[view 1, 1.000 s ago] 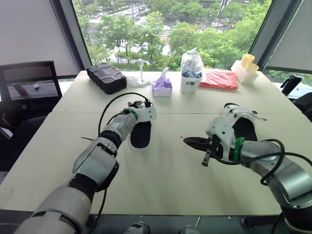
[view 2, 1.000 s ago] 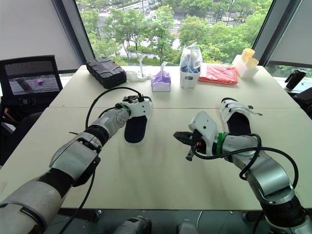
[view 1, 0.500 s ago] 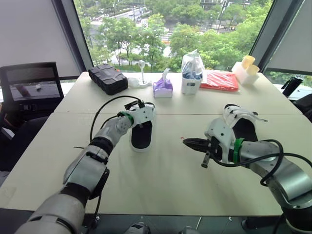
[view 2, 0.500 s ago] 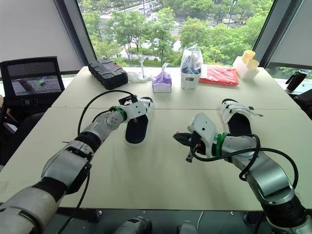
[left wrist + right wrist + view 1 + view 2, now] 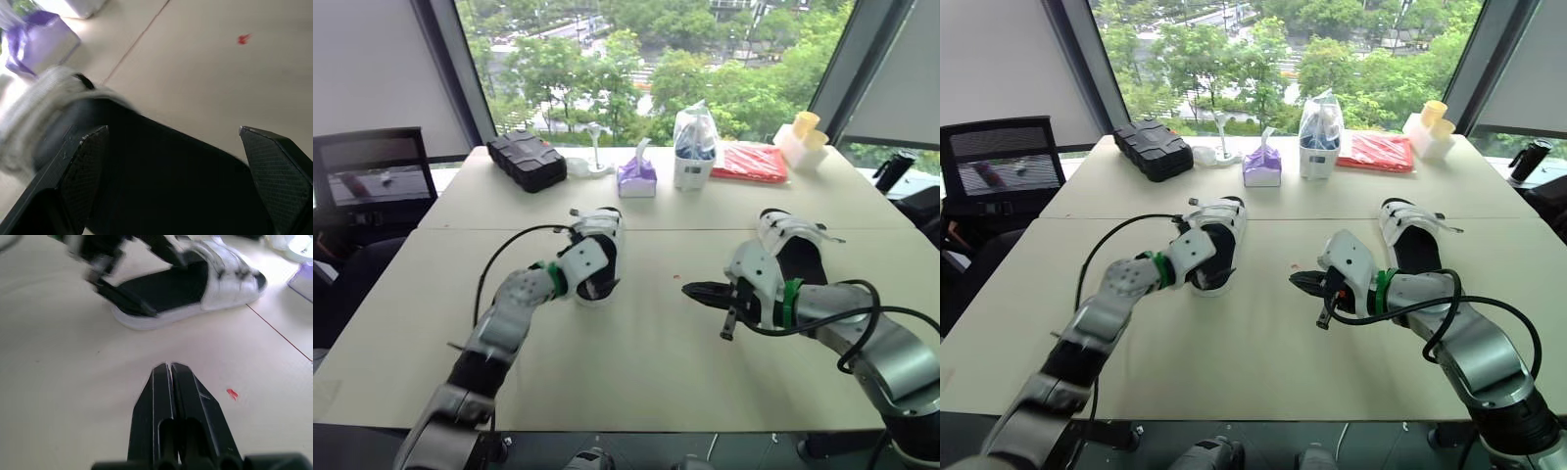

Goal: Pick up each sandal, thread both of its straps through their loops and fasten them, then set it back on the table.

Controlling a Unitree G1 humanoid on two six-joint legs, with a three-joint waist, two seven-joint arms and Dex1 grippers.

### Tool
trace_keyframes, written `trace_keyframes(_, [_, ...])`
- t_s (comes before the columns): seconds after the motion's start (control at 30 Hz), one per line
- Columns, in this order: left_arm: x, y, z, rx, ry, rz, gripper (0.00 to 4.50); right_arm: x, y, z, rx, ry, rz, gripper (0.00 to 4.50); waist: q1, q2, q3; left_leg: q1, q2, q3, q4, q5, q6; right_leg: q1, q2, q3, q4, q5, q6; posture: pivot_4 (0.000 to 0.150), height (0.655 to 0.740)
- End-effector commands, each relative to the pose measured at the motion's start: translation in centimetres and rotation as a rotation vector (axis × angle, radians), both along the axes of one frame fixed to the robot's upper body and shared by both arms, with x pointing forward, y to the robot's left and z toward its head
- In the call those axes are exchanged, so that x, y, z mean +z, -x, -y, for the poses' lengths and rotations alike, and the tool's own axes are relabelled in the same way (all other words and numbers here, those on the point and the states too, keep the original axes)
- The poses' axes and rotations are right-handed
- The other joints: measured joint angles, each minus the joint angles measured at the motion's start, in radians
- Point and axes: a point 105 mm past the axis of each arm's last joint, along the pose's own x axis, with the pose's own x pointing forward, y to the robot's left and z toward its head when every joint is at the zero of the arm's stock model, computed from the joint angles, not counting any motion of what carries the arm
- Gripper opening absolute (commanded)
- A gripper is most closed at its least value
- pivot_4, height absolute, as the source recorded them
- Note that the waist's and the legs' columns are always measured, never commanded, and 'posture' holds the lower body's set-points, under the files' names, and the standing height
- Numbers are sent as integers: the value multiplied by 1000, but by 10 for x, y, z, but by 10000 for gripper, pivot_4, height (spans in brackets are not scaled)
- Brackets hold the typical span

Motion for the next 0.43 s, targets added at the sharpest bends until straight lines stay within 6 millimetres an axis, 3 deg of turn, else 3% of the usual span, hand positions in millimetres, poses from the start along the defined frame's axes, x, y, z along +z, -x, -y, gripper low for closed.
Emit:
trace_keyframes(0.03, [53, 27, -12, -49, 171, -24, 44659, 24, -7, 22, -50, 27, 80, 0, 0, 0, 0, 0, 0, 0, 0, 0, 0, 0, 0, 0, 0, 0, 0, 1500, 7400])
trace_keyframes(0.17, [78, 50, -22, -100, 331, -132, 44659, 35, -11, 47, -96, 64, 91, 0, -2, 1, 0, 2, 0, -2, 0, -1, 1, 2, 1, -1, 0, 0, -1, 1500, 7400])
trace_keyframes(0.43, [76, 86, -30, -200, 309, -236, 44659, 49, -8, 78, -131, 96, 79, 0, -2, 1, 0, 4, 2, 0, -2, -1, 1, 2, 0, 0, 0, 0, -1, 1500, 7400])
